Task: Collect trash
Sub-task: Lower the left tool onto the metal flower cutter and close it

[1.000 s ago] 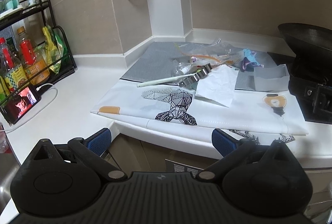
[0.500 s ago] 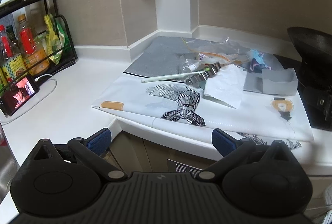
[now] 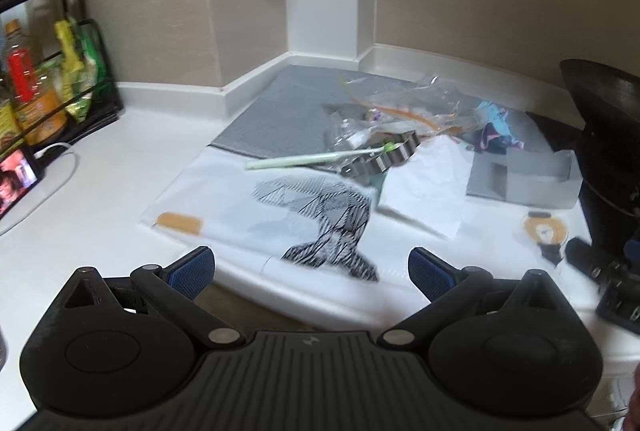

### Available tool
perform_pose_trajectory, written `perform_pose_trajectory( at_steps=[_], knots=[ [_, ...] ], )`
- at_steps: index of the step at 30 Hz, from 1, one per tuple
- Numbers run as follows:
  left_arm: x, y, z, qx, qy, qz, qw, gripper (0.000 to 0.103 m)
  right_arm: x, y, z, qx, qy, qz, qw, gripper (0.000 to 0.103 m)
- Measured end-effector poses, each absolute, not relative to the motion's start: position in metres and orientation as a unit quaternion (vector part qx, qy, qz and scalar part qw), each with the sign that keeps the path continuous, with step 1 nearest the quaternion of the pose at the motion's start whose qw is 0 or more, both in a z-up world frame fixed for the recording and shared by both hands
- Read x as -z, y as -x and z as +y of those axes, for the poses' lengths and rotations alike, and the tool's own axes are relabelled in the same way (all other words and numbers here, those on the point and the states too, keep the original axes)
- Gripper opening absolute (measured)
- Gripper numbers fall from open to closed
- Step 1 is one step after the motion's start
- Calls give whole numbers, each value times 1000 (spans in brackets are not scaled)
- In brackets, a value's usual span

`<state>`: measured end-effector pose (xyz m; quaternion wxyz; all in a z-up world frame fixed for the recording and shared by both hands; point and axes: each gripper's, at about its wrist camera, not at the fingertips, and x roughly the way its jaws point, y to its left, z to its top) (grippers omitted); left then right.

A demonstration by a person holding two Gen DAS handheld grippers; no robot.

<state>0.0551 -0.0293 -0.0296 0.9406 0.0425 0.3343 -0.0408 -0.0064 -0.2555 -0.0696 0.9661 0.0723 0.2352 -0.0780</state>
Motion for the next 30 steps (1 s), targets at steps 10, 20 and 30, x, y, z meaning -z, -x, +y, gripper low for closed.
perform_pose_trajectory(
  at_steps=[10, 20, 30],
  knots=[
    [30, -112, -56, 51, -62, 332, 940, 103, 80, -38, -276, 100, -90, 228, 964, 103],
    [53, -162, -89, 72, -60, 364, 927, 103, 78, -84, -303, 159, -84, 207, 962, 103],
    [69, -183, -97, 79, -72, 376, 920, 103, 90, -119, -310, 200, -57, 214, 954, 103]
  ],
)
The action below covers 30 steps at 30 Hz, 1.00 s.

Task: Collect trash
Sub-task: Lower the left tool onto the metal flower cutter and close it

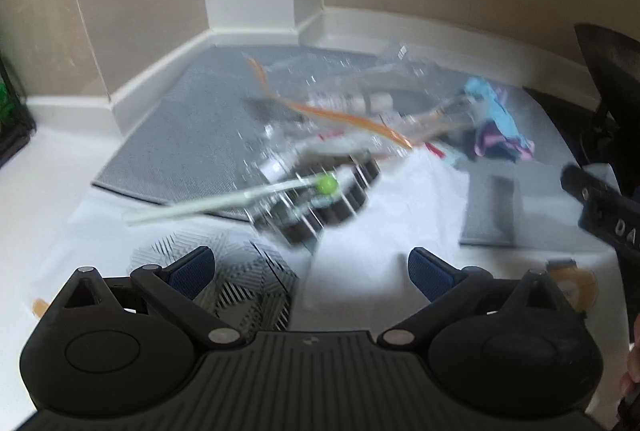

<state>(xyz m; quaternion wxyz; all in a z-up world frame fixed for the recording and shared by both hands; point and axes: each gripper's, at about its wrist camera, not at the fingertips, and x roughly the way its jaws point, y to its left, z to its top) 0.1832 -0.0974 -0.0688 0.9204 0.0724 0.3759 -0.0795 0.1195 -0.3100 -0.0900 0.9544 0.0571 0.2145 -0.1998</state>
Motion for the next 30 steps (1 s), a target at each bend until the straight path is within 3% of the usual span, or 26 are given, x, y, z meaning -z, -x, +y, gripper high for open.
perform_pose_trajectory(
  at_steps=[5, 7, 8, 10, 11, 13, 19, 23, 28, 29, 30],
  knots=[
    [62, -200, -88, 70, -35, 387, 919, 103, 98, -128, -310, 192, -45, 231, 953, 100],
    [57, -199, -92, 70, -54, 365, 927, 103, 100, -127, -307, 180, -30, 228, 956, 75],
    [54, -200, -95, 76, -68, 357, 928, 103, 101, -126, -305, 175, -26, 230, 957, 68],
    [49, -201, -99, 85, -81, 350, 929, 103, 102, -126, -305, 165, -28, 235, 957, 45],
    [47, -202, -100, 86, -83, 348, 930, 103, 102, -126, -306, 160, -30, 236, 958, 39],
    [44, -201, -100, 89, -81, 345, 931, 103, 101, -123, -306, 156, -30, 230, 960, 2],
    [45, -184, -96, 135, -63, 360, 921, 103, 87, -101, -304, 150, -29, 177, 972, 1],
    [55, -186, -106, 111, -107, 350, 924, 103, 85, -92, -303, 138, -32, 180, 973, 1],
    [65, -197, -102, 132, -79, 383, 911, 100, 87, -86, -302, 131, -32, 186, 973, 1],
    [66, -199, -100, 132, -67, 388, 910, 85, 87, -85, -302, 130, -34, 188, 973, 1],
    [68, -203, -98, 130, -56, 399, 906, 62, 87, -84, -302, 129, -35, 189, 973, 1]
  ],
)
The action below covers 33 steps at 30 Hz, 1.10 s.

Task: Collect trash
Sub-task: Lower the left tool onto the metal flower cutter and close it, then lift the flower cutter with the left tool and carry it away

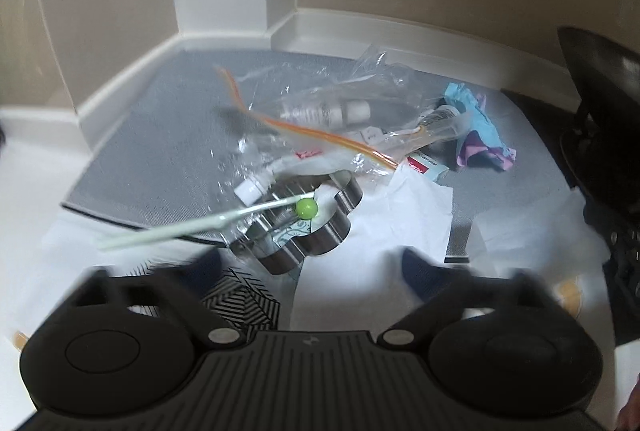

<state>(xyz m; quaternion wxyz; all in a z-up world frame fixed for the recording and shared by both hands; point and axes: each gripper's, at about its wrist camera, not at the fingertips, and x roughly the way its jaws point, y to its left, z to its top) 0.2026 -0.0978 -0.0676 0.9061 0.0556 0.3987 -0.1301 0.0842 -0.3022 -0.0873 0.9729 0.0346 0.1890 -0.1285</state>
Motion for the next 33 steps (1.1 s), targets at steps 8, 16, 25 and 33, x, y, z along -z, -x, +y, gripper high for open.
perform_pose_trajectory(
  at_steps=[8, 16, 25, 33],
  knots=[
    [58, -201, -90, 119, -58, 375, 918, 39, 91, -81, -298, 116, -39, 193, 973, 1],
    [53, -179, -77, 140, -51, 365, 919, 24, 91, -76, -300, 118, -48, 191, 973, 1],
    [40, -171, -70, 143, -57, 328, 932, 16, 90, -76, -300, 117, -54, 195, 972, 1],
    [51, -180, -111, 182, -92, 320, 925, 20, 93, -78, -297, 117, -54, 202, 971, 1]
  ],
)
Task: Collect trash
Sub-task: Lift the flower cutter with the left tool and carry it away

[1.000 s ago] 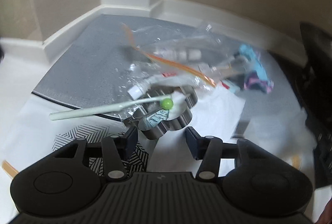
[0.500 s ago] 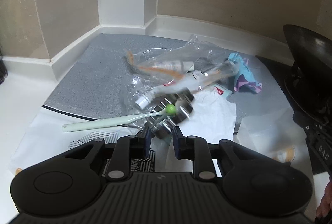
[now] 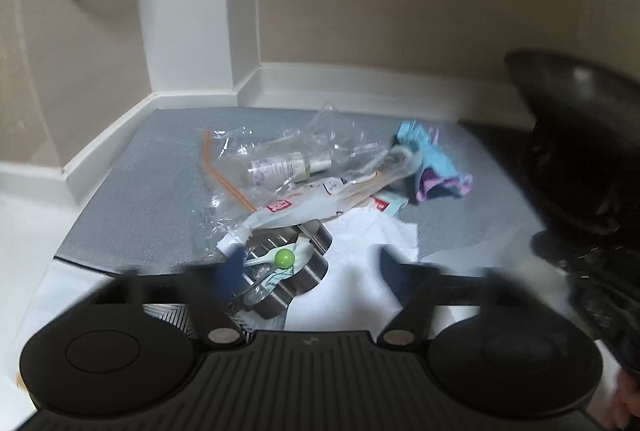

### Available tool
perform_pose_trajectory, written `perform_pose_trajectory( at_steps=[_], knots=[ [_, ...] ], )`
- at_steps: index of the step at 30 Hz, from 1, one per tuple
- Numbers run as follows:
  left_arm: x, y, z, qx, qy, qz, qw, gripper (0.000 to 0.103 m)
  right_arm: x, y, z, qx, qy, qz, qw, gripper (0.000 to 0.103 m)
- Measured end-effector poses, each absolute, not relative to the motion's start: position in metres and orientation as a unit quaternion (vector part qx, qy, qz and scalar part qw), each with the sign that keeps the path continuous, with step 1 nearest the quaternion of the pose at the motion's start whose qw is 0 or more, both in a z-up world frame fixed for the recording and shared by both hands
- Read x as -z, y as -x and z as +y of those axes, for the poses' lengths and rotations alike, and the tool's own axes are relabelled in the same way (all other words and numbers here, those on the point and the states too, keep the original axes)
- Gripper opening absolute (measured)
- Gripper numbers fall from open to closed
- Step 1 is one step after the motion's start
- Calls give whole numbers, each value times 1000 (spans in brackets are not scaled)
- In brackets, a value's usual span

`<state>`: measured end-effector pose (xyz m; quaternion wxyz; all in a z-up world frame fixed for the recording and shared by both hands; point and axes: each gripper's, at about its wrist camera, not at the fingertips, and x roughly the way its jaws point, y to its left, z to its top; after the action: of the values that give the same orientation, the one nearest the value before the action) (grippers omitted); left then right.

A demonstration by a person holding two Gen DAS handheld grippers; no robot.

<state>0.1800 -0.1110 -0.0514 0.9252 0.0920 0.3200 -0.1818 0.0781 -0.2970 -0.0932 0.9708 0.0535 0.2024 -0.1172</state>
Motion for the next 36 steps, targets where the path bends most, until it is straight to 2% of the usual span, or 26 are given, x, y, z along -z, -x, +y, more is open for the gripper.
perform_pose_trajectory(
  at_steps=[2, 3, 8, 15, 25, 36],
  knots=[
    [60, -191, -110, 183, -81, 357, 913, 11, 92, -76, -297, 117, -51, 201, 971, 1],
    [60, -192, -107, 180, -71, 359, 913, 10, 91, -75, -298, 117, -51, 198, 972, 1],
    [29, -189, -68, 197, 16, 359, 912, 9, 87, -71, -301, 121, -54, 187, 973, 1],
    [-33, -177, -24, 220, 99, 311, 919, 9, 84, -70, -294, 114, -59, 182, 975, 1],
    [-57, -154, -18, 219, 101, 276, 931, 9, 70, -62, -286, 118, -45, 160, 979, 2],
    [-99, -162, -45, 269, 130, 235, 925, 9, 62, -60, -286, 126, -36, 147, 980, 2]
  ],
)
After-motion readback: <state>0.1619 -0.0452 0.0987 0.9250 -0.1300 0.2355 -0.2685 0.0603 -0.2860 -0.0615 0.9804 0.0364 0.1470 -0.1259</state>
